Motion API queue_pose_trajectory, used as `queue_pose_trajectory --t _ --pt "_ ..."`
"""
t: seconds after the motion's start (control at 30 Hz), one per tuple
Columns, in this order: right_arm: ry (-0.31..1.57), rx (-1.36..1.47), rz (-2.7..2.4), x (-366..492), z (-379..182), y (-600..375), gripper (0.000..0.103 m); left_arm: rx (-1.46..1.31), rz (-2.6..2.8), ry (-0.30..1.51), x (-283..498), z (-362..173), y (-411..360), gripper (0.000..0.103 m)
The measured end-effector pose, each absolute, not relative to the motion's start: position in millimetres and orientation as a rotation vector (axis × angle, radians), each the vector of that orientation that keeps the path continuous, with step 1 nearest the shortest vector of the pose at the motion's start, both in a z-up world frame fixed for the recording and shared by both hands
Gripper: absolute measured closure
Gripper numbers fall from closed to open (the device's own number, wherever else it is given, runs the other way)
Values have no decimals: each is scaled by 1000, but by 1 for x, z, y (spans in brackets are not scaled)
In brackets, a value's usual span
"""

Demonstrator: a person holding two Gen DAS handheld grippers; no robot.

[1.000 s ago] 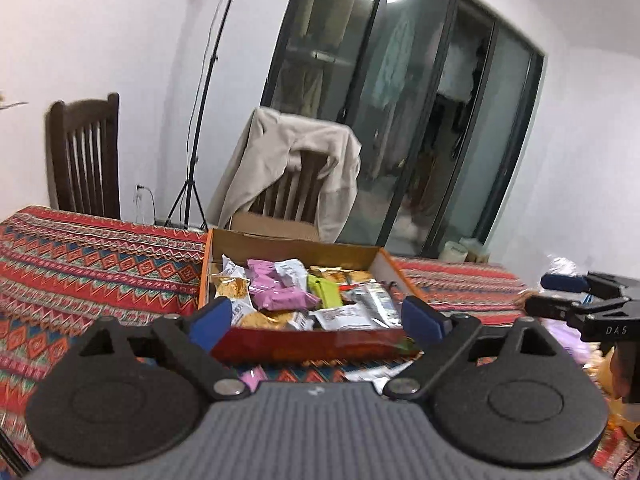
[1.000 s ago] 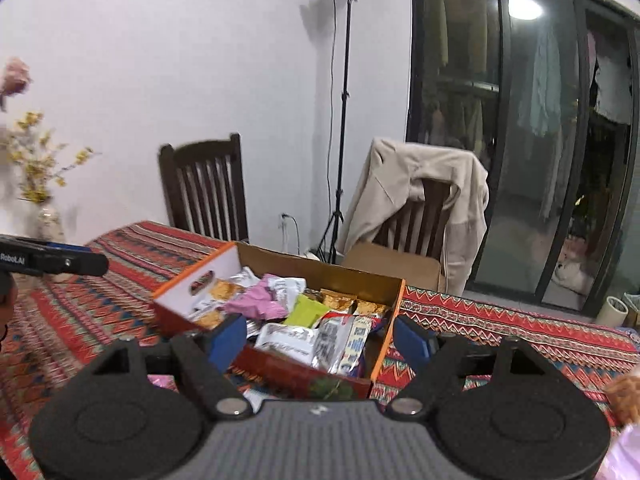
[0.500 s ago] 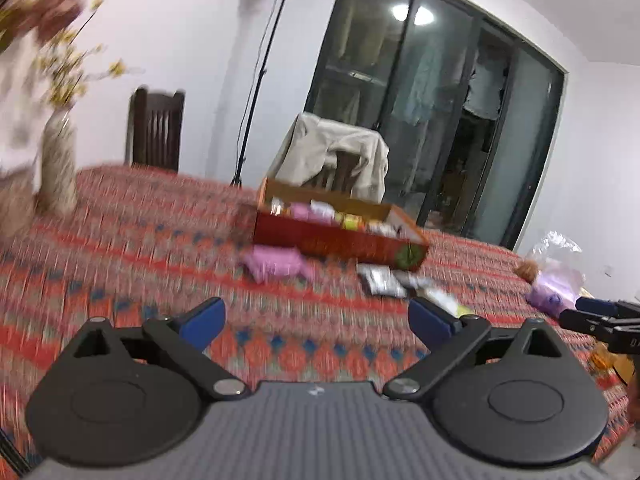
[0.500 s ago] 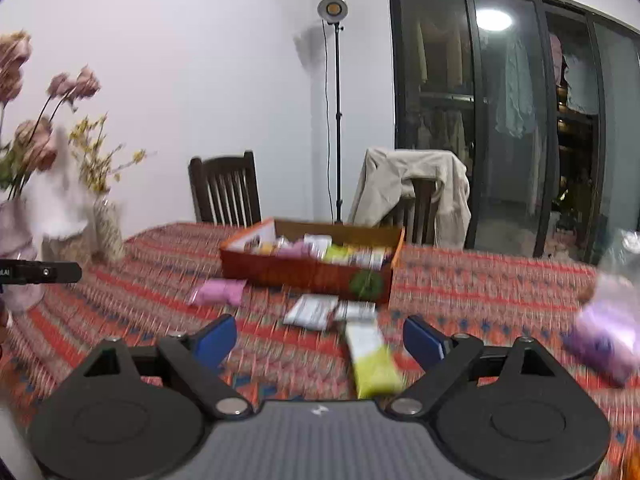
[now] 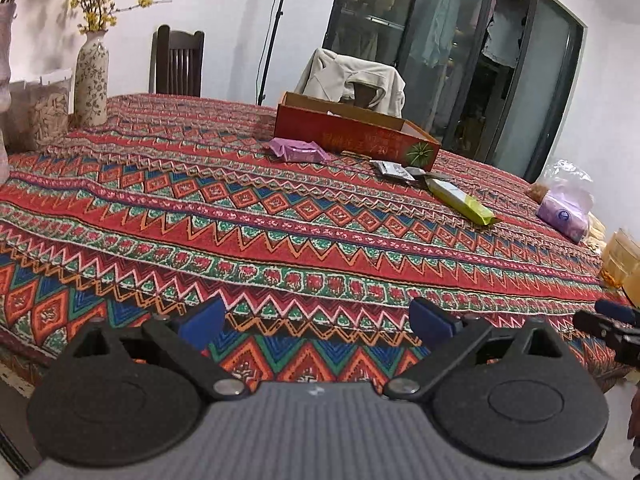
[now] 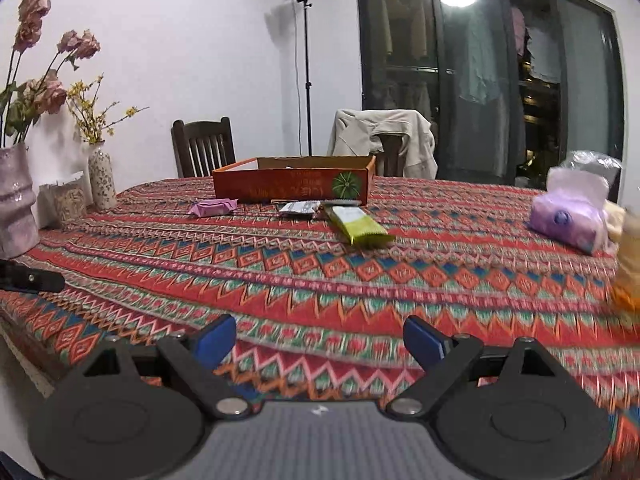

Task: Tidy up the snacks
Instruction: 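Withdraw both tools from the box toward the remaining snacks, then grasp a pink packet with the left gripper while the right gripper grasps a white packet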

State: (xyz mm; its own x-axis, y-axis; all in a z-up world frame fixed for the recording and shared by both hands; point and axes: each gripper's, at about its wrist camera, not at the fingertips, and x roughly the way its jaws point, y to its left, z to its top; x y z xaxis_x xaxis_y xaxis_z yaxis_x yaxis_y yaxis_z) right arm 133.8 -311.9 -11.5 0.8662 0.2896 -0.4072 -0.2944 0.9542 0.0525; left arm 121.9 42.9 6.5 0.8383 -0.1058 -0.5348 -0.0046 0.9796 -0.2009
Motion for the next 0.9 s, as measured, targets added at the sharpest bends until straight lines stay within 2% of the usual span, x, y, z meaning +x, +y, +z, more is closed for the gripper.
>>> queue_pose_trajectory --t 0.43,0.77,0.9 --pt "455 72 253 137 -13 -324 13 -172 -69 601 138 4 28 2" --pt "505 42 264 200 -6 -314 13 -121 -69 611 213 7 37 2" --pt "517 27 272 241 3 -308 13 -84 -101 563 259 15 54 2"
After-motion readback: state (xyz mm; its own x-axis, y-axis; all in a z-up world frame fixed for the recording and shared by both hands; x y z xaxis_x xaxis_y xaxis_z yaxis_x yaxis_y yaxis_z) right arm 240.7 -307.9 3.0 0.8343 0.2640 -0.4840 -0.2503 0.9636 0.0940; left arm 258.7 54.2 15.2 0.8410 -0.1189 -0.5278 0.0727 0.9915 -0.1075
